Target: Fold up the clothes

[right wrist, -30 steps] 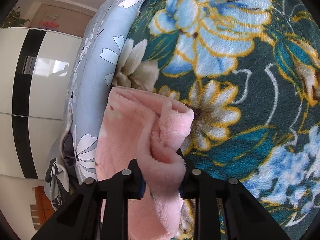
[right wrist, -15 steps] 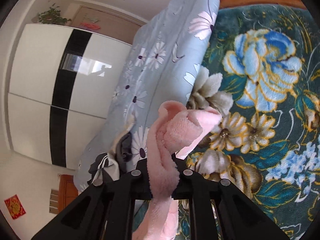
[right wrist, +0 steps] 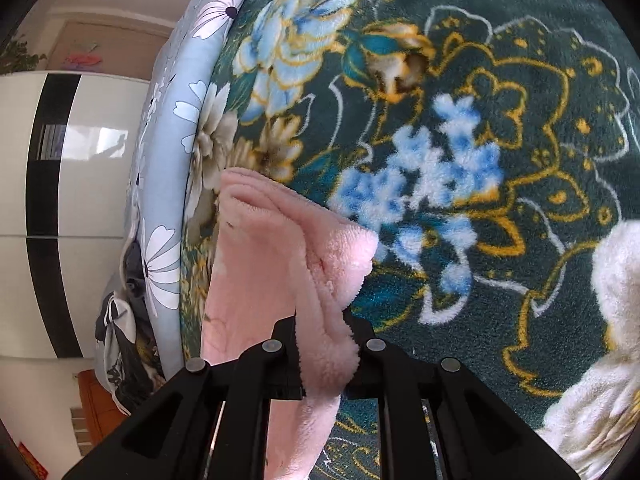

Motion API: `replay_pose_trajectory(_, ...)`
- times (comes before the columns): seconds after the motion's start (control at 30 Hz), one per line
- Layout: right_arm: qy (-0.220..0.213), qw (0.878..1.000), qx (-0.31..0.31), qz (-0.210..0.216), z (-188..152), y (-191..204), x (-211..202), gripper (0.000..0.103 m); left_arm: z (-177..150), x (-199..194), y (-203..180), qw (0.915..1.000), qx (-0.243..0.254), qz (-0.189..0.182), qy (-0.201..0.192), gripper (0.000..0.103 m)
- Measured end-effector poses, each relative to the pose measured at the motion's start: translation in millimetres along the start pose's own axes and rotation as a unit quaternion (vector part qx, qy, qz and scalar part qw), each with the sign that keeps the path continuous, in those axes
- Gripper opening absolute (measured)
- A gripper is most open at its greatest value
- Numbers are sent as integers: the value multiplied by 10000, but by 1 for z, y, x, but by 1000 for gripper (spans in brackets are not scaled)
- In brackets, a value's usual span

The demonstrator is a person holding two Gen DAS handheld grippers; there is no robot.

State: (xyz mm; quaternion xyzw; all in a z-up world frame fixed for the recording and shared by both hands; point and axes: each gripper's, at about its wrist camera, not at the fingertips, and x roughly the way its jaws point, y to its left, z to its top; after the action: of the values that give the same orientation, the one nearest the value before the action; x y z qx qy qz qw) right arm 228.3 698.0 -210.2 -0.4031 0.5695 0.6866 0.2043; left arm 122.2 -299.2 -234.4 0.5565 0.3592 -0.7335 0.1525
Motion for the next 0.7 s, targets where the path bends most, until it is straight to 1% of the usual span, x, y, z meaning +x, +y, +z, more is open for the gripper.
replay_pose_trajectory(0.03, 10, 9999, -107, -65, 1, 4, -1, 11, 0, 0, 0, 10000, -32, 29, 36, 23)
replay_pose_trajectory(0.1, 31, 9996, -257, -125, 0, 9, -2, 12, -4, 1, 3, 9998, -120, 59, 113, 24)
replay_pose_trajectory(0.13, 61, 9996, -271, -111, -1, 9, -2, 15, -7, 1, 6, 9997, -166, 45, 170, 28)
replay_pose_trajectory(0.2, 108, 9996, -258, -64, -1, 7, -4, 15, -13, 0, 13, 9992, -270, 8, 289, 35)
replay_pose_trajectory(0.23, 118, 9996, -235, -39, -1, 5, -5, 15, -15, -2, 18, 9989, -349, 15, 328, 42)
replay_pose_trajectory(0.27, 133, 9997, -209, -6, -1, 4, -7, 17, -18, -7, 23, 9986, -442, 4, 298, 48)
replay_pose_trajectory(0.33, 109, 9997, -215, 48, -1, 1, -14, 21, -22, -20, 32, 9978, -640, -85, 159, 52)
replay_pose_trajectory(0.37, 84, 9997, -215, 88, 0, 1, -17, 25, -25, -27, 35, 9971, -743, -135, 76, 54)
replay_pose_trajectory(0.4, 54, 9996, -196, 185, 0, -1, -21, 26, -28, -33, 36, 9966, -813, -154, -23, 54)
replay_pose_trajectory(0.47, -8, 9991, -149, 406, 1, -5, -32, 32, -34, -47, 32, 9959, -873, -133, -220, 54)
replay_pose_trajectory(0.5, -8, 9985, -148, 526, 1, -6, -35, 34, -38, -53, 25, 9959, -833, -162, -303, 54)
replay_pose_trajectory(0.57, 37, 9975, -232, 673, 0, -6, -39, 35, -42, -65, 1, 9962, -603, -418, -459, 54)
replay_pose_trajectory(0.63, 117, 9965, -381, 740, -2, -4, -39, 35, -50, -73, -37, 9965, -163, -670, -472, 54)
replay_pose_trajectory(0.7, 154, 9959, -565, 684, -4, -2, -37, 36, -54, -74, -80, 9952, 410, -815, -356, 56)
